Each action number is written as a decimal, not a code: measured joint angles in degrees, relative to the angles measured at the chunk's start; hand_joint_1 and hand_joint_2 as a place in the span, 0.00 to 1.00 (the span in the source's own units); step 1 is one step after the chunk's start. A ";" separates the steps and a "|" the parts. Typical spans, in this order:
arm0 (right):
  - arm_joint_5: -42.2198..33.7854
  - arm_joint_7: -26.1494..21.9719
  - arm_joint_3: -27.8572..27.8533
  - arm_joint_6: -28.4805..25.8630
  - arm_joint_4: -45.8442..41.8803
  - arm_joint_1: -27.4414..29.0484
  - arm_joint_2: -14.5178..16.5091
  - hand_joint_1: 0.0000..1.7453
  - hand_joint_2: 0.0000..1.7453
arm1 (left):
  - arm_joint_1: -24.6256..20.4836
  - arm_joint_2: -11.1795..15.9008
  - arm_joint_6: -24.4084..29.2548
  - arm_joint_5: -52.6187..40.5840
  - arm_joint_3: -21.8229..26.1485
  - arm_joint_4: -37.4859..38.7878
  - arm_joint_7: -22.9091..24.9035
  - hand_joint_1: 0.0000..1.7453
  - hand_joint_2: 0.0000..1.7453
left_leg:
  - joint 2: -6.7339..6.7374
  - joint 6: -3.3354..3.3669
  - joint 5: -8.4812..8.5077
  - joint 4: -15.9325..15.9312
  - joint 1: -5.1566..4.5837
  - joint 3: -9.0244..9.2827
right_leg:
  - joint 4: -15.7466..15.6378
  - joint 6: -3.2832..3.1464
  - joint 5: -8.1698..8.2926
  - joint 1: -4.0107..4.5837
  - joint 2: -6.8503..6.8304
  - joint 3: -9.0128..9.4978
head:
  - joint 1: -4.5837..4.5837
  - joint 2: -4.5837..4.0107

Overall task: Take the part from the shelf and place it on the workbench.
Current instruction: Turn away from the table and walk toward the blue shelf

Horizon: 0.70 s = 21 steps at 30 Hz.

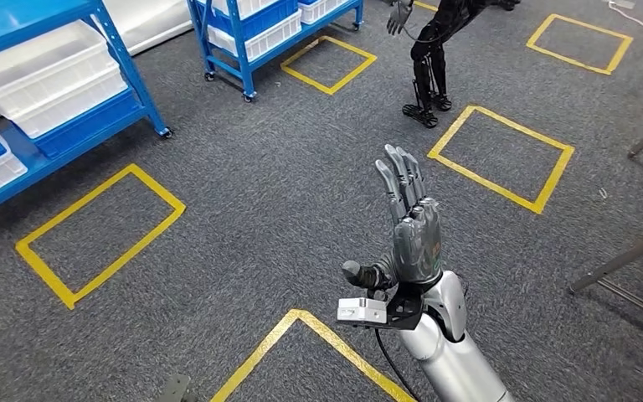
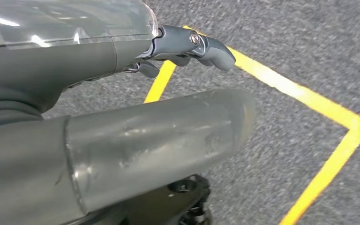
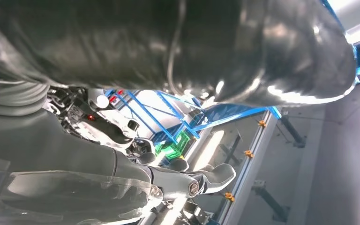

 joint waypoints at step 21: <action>0.46 -0.24 -2.15 1.14 2.47 -0.99 -0.01 0.00 0.00 | -1.19 -0.12 0.19 1.10 -0.39 0.00 0.34 0.00 0.00 | 5.16 2.37 -0.19 -0.85 -0.54 1.26 | 15.82 1.56 -8.53 0.17 -2.60 -6.55 | -0.03 0.00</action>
